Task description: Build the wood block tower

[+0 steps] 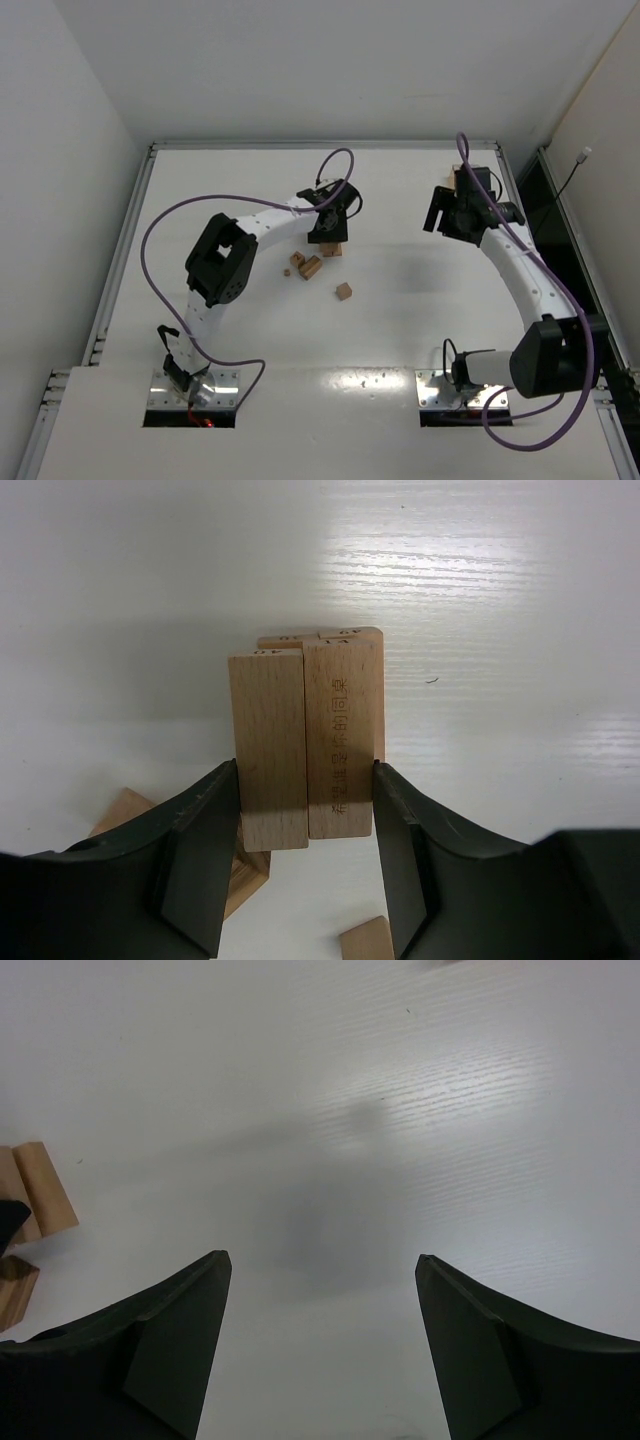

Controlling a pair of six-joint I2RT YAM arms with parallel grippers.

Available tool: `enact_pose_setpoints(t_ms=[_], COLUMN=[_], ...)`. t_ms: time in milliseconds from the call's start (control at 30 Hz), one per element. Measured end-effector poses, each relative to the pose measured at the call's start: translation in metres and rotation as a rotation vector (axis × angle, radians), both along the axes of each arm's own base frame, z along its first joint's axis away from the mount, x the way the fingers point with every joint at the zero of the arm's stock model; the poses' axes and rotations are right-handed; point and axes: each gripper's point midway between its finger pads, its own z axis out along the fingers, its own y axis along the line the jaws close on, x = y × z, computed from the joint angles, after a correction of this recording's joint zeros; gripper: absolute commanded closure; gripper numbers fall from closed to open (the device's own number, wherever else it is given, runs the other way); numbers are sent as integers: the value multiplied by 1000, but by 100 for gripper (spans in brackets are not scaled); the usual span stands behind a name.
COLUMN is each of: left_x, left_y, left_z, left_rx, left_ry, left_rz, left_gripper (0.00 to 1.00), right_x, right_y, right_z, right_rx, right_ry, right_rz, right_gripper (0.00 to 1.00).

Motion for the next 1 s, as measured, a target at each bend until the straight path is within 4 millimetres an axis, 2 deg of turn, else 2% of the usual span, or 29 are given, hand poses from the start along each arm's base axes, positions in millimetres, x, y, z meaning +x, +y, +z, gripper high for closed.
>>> enact_pose_setpoints(t_ms=[400,700,1000], left_x=[1,-1,2], left_y=[-1,-3,-9], left_z=[1,-11,-11], left_rx=[-12,-10,-24], left_ry=[-1,24,18], left_rz=[27,24,18], left_gripper=[100,100,100], right_x=[-2,-7,-8], right_y=[1,3,6], right_z=[-5,-14,-18], right_rx=[25,33,53], right_ry=[12,32,37], right_rz=[2,3,10], right_gripper=[28,28,28])
